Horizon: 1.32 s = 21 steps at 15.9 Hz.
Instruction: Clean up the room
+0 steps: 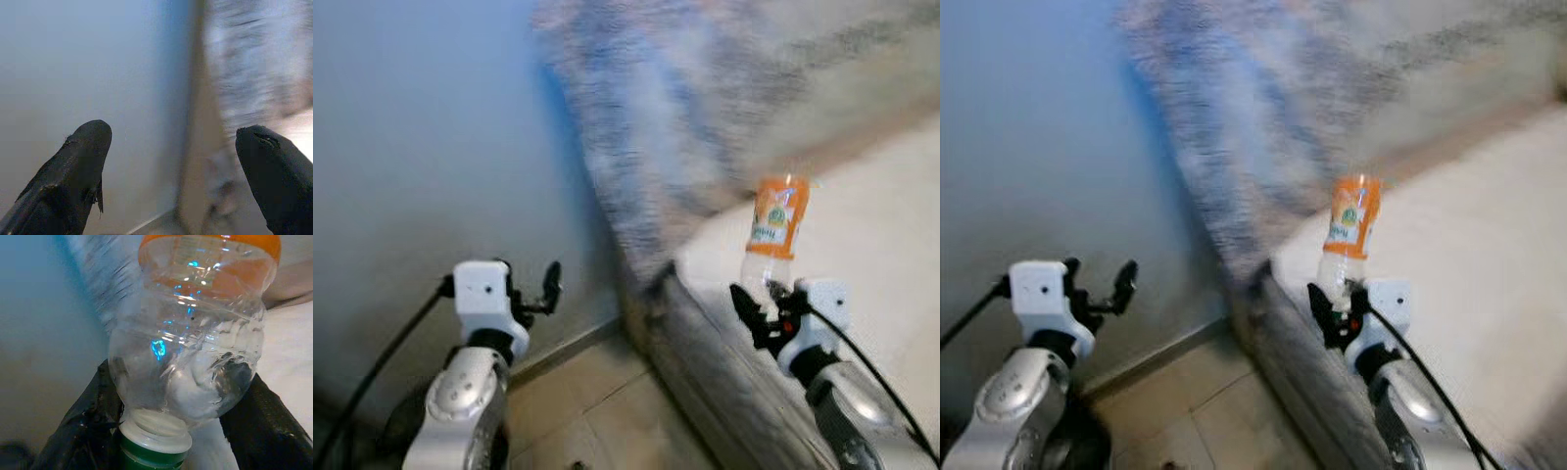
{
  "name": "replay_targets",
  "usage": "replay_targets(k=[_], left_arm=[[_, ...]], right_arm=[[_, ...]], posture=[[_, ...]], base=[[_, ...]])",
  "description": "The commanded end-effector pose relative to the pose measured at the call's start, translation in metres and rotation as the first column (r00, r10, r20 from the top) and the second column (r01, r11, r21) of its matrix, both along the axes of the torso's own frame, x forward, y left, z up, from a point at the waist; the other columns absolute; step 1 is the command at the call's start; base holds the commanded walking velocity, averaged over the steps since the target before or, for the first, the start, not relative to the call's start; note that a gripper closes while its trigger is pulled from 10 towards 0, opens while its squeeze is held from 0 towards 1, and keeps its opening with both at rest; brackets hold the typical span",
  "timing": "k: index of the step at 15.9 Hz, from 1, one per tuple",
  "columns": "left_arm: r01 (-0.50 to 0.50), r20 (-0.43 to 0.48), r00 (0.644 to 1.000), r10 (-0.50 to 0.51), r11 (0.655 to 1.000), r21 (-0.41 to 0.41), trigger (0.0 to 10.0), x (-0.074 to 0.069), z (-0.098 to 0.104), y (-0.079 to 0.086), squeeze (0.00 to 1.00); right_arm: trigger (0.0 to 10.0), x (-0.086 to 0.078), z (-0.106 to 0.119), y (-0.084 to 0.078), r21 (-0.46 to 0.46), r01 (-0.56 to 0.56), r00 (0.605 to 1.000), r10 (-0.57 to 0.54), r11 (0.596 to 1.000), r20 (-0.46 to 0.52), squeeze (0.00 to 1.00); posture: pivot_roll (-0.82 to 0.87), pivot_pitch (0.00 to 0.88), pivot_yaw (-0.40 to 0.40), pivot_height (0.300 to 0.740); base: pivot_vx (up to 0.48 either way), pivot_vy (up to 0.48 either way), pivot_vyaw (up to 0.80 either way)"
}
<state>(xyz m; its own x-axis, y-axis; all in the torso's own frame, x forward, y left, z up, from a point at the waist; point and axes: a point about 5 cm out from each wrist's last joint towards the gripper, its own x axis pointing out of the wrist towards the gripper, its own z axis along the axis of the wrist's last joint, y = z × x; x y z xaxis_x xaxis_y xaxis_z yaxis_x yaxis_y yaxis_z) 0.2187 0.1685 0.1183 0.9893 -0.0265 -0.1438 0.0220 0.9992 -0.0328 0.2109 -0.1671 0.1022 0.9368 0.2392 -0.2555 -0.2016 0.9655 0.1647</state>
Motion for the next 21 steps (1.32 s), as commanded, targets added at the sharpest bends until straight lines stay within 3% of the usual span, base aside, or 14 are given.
replay_targets(k=[1,3,4,8,13,17,21], left_arm=[[-0.019,0.002,1.0,0.019,1.0,0.02,10.0,0.0,-0.001,0.006,0.0],[-0.034,0.022,0.999,0.032,0.993,0.113,10.0,0.001,0.004,0.011,0.0],[0.006,0.008,1.0,-0.007,0.99,0.138,10.0,0.002,0.003,0.01,0.0],[0.072,-0.016,0.997,-0.07,0.991,0.11,10.0,0.005,0.002,0.01,0.0],[0.09,-0.025,0.996,-0.088,0.989,0.113,10.0,0.011,0.004,0.014,0.0],[0.134,-0.052,0.99,-0.13,0.987,0.086,10.0,0.013,-0.001,0.004,0.0],[0.13,-0.056,0.99,-0.126,0.987,0.088,10.0,0.01,-0.002,0.007,0.03]], right_arm=[[10.0,-0.001,-0.001,0.003,0.02,-0.017,1.0,0.017,1.0,-0.007,0.0],[10.0,0.0,-0.004,0.002,0.012,-0.026,0.999,0.027,1.0,-0.02,0.0],[10.0,0.002,-0.006,0.001,0.01,-0.031,0.999,0.031,0.999,-0.027,0.0],[10.0,0.016,-0.015,0.012,-0.039,-0.082,0.994,0.079,0.996,-0.072,0.0],[10.0,0.018,-0.025,0.011,-0.041,-0.033,0.994,0.028,0.999,-0.107,0.0],[10.0,0.02,-0.021,0.005,-0.032,0.031,0.995,-0.034,0.999,-0.09,0.0],[10.0,0.021,-0.026,0.011,-0.148,-0.024,0.996,0.011,0.989,-0.088,0.0]], posture=[[-0.03,0.0,0.05,0.74],[-0.02,0.0,0.039,0.74],[-0.01,0.0,0.037,0.74],[0.0,0.0,0.022,0.74],[-0.02,0.0,0.062,0.74],[-0.05,0.0,0.082,0.74],[-0.02,0.0,0.054,0.74]], base=[[0.0,0.0,0.8],[0.0,0.0,0.8],[0.0,0.0,0.8],[0.0,0.0,0.8],[0.0,0.0,0.78],[0.196,0.0,0.0],[0.294,0.0,0.0]])
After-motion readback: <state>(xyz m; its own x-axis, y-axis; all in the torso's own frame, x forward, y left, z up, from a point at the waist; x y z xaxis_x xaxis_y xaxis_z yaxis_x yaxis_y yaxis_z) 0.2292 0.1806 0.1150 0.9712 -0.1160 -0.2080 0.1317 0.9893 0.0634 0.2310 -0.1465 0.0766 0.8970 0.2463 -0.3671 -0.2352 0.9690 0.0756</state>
